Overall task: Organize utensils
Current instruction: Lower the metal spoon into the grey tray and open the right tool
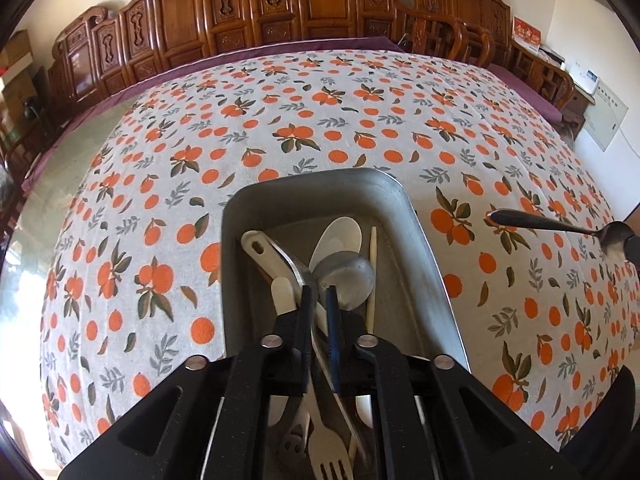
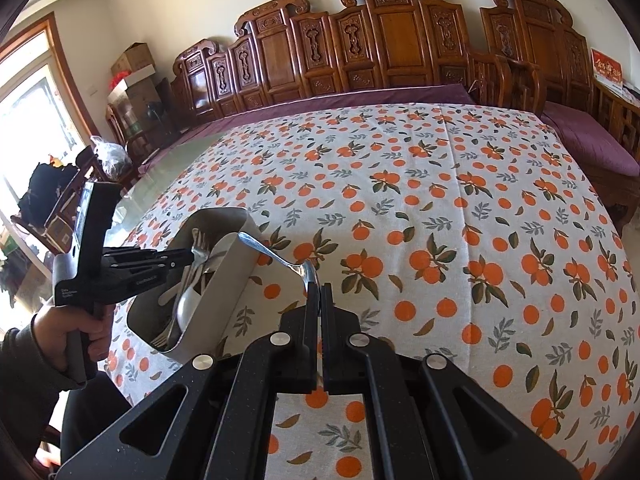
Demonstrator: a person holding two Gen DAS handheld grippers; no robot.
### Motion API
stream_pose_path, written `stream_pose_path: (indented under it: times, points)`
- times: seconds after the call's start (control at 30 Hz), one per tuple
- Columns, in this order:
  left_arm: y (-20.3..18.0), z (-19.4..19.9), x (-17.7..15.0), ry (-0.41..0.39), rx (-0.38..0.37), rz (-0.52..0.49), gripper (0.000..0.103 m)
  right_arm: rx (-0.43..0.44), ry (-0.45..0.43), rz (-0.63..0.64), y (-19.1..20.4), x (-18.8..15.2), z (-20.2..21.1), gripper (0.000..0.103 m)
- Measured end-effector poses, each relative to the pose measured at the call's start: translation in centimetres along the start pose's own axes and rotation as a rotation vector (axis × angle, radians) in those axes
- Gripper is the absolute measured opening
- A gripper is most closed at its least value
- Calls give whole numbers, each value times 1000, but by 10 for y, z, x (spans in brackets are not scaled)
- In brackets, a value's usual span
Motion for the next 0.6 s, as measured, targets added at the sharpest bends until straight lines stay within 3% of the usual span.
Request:
stream_pose_path:
  times: [0.37, 0.43, 0.47, 0.53, 0.6]
  points:
    - [23, 62, 1, -82, -5, 10, 35, -3, 4, 68, 57, 9, -24, 2]
    - [29, 73, 0, -100, 3, 12, 58, -14, 10, 90, 68, 10, -32, 2]
    - [32, 77, 0, -107, 2, 14, 60, -24, 13, 106, 75, 10, -37, 2]
    - [38, 83, -3, -112, 8, 22, 75, -42, 19, 130, 82, 11, -46, 2]
    - [46, 90, -6, -119, 15, 32, 80, -59, 27, 148, 89, 12, -54, 2]
Point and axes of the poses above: each gripper's, at about its wrist camera, not at the fingertips, and z roughly against the way its jaws point, y to its left, x to its top, the point moved 9 cm from there along -z, roughly the way its jaws point, and after that the axes turned 10 degrees about -y, right-handed, at the moved point
